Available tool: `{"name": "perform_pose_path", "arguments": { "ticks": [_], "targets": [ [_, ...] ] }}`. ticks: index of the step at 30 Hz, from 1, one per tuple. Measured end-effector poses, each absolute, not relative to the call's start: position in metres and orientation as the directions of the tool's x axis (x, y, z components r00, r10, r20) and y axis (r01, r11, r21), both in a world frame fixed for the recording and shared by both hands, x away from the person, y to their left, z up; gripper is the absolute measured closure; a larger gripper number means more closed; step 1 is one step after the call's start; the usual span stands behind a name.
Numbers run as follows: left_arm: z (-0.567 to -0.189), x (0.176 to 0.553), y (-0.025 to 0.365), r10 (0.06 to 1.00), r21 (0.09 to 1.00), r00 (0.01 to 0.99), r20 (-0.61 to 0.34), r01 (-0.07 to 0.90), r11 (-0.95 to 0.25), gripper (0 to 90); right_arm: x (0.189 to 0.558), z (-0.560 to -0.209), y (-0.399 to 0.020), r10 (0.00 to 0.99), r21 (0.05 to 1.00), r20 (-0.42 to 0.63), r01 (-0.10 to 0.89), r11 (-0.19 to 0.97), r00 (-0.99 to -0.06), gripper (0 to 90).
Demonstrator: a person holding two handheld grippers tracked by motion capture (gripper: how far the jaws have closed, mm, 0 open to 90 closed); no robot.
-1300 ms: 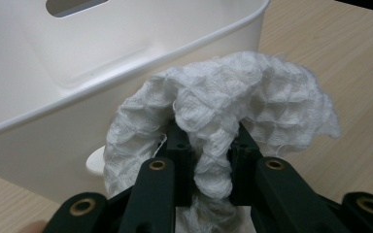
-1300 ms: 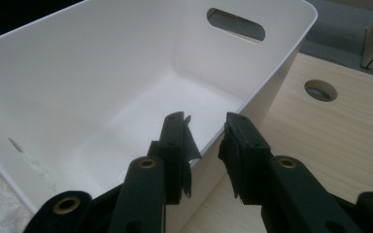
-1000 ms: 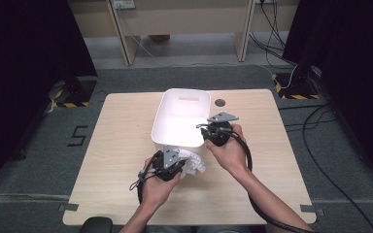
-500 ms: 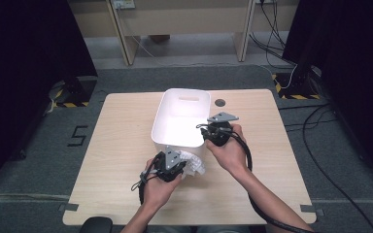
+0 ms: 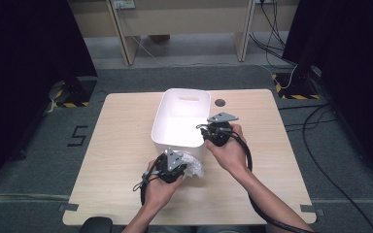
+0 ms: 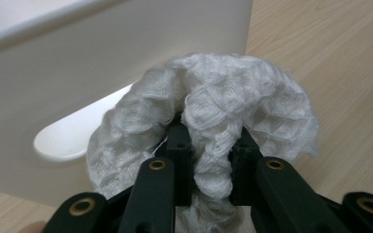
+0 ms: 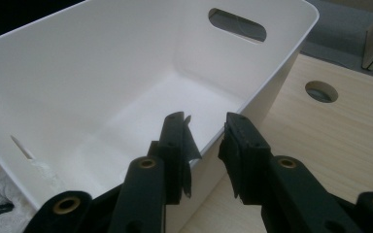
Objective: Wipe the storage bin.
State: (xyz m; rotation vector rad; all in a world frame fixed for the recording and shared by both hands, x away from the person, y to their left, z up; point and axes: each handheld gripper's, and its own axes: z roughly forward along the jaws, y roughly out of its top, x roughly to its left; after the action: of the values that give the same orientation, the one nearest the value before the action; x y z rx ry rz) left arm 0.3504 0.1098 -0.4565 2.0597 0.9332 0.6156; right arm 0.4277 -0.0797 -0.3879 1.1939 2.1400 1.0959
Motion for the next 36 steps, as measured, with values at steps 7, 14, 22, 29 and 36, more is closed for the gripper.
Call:
{"name": "perform_pose_path", "arguments": {
  "ticks": [7, 14, 22, 29, 36],
  "targets": [
    [-0.468, 0.352, 0.109, 0.780, 0.787, 0.619, 0.099, 0.431, -0.441, 76.0, 0.428, -0.388, -0.080, 0.852, 0.813, -0.007, 0.493, 0.309, -0.523, 70.6],
    [-0.475, 0.355, 0.108, 0.779, 0.775, 0.620, 0.096, 0.445, -0.449, 76.0, 0.428, -0.388, -0.080, 0.852, 0.813, -0.009, 0.492, 0.311, -0.524, 70.6],
    [-0.479, 0.358, 0.109, 0.783, 0.769, 0.615, 0.093, 0.455, -0.449, 76.0, 0.427, -0.388, -0.079, 0.850, 0.814, -0.015, 0.487, 0.316, -0.527, 70.6],
    [-0.480, 0.361, 0.109, 0.788, 0.765, 0.609, 0.088, 0.465, -0.445, 76.0, 0.426, -0.387, -0.077, 0.847, 0.814, -0.012, 0.486, 0.317, -0.532, 70.7],
    [-0.480, 0.361, 0.109, 0.789, 0.768, 0.608, 0.084, 0.465, -0.440, 76.0, 0.427, -0.388, -0.077, 0.847, 0.817, -0.009, 0.485, 0.313, -0.531, 70.7]
  ]
}}
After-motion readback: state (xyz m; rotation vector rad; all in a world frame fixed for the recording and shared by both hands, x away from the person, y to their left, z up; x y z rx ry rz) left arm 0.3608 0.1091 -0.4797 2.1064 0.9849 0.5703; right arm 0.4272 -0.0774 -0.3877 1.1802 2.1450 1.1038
